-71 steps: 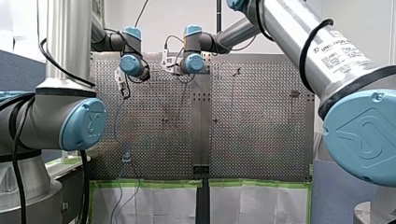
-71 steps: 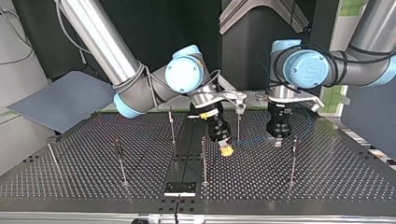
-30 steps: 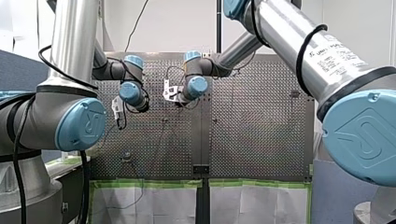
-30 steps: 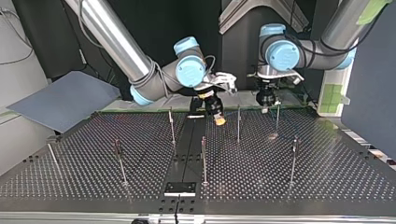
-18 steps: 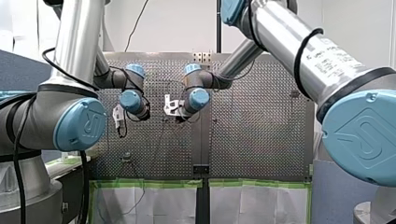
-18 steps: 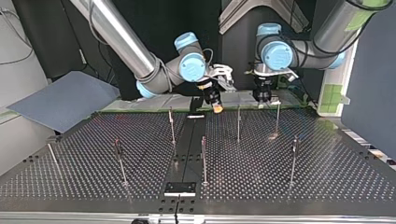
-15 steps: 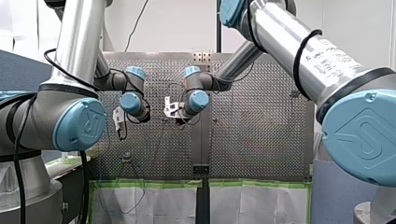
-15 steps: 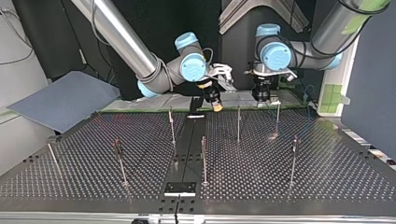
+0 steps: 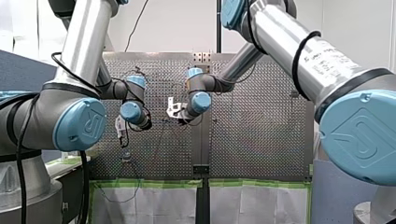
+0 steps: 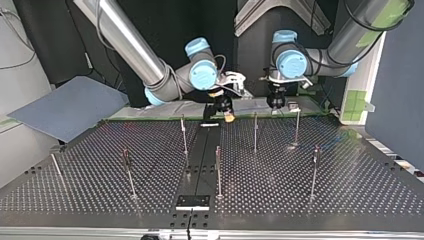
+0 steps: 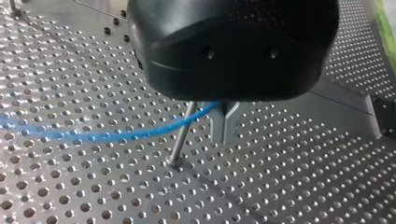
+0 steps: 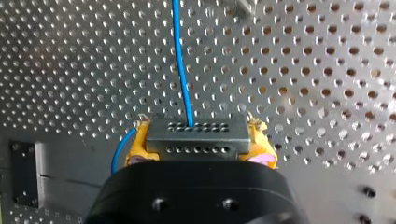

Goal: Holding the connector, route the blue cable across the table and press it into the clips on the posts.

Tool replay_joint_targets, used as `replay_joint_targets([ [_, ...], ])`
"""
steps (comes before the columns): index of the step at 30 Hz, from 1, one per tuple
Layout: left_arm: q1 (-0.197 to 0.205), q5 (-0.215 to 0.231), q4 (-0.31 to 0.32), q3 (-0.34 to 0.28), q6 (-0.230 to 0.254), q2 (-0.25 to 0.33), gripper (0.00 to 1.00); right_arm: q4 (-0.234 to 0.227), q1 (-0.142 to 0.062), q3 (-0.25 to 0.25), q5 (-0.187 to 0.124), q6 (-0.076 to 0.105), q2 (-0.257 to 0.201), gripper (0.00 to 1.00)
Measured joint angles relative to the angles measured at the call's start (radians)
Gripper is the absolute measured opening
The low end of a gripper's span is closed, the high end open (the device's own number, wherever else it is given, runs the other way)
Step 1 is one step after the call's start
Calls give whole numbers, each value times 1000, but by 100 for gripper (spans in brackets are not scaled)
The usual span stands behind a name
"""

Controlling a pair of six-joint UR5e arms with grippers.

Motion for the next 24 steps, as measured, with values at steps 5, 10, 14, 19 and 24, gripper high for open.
replay_joint_targets([
  [5, 6, 23, 17, 4, -9, -1, 0, -12, -19, 0, -3, 5, 1, 0],
  [10, 17, 46, 23, 21, -20, -3, 0, -19, -35, 0, -27, 6, 1, 0],
  [14, 27, 65, 24, 39, -35, -6, 0, -23, -41, 0, -37, 7, 1, 0],
  [19, 36, 87, 12, 68, -38, -36, 0, -28, -47, 0, -49, 7, 1, 0],
  [24, 40, 95, 26, 92, -42, -79, 0, -29, -54, 0, -52, 7, 1, 0],
])
